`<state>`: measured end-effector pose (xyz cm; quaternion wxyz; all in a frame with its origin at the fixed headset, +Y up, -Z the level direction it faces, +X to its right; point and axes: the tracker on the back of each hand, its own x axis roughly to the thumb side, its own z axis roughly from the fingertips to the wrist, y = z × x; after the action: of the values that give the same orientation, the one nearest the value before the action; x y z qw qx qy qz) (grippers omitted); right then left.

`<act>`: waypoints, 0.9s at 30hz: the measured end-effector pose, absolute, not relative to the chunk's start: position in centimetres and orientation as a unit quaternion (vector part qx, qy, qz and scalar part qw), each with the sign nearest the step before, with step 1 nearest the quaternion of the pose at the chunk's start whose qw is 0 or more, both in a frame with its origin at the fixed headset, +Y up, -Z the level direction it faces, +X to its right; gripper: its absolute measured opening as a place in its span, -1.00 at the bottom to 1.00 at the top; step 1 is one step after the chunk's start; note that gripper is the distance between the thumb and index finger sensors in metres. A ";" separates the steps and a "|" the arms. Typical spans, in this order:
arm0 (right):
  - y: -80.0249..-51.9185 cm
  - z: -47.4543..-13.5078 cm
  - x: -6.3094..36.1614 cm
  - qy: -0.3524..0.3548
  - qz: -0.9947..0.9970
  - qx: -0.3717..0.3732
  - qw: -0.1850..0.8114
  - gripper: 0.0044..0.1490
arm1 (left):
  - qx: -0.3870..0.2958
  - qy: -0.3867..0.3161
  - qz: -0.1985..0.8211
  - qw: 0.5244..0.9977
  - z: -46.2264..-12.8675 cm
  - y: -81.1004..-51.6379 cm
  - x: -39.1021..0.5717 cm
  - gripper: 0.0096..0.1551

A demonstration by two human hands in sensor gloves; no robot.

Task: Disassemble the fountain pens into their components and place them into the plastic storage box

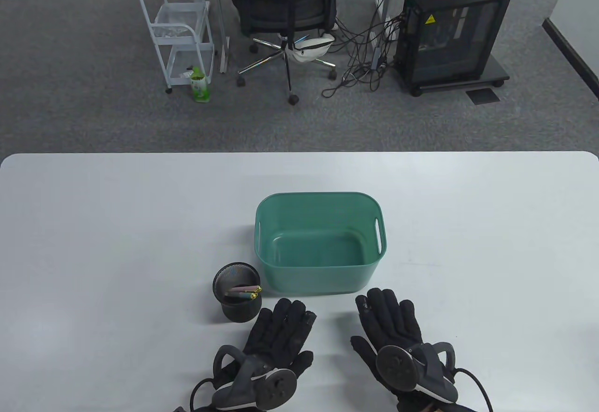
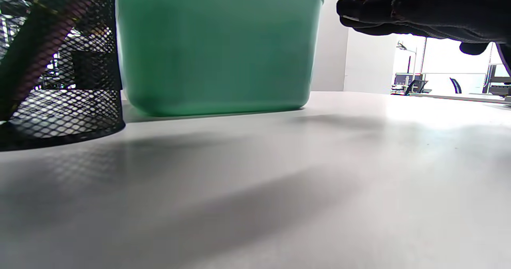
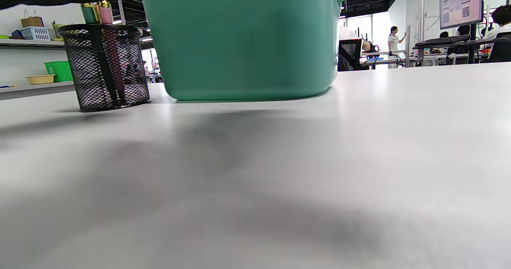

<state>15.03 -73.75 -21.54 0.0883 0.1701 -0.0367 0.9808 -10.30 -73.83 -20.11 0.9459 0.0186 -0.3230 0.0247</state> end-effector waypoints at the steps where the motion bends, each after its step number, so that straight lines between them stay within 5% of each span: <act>1: -73.7 -21.5 15.0 -0.037 0.981 0.171 0.089 -0.06 | 0.019 -0.323 0.024 0.946 -20.1 -73.8 -10.3 -0.17; 13: -73.8 -21.5 15.1 -0.034 0.980 0.172 0.093 -0.05 | 0.062 -0.321 0.030 0.945 -19.4 -71.4 -10.5 -0.15; 27: -73.8 -21.4 15.0 -0.026 0.980 0.172 0.093 -0.05 | 0.065 -0.265 0.051 0.961 -20.8 -69.3 -15.1 -0.12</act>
<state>15.02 -73.83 -21.44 0.0930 0.1724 -0.0260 0.9803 -15.08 -69.30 -20.84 0.9606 0.0654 -0.2654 0.0514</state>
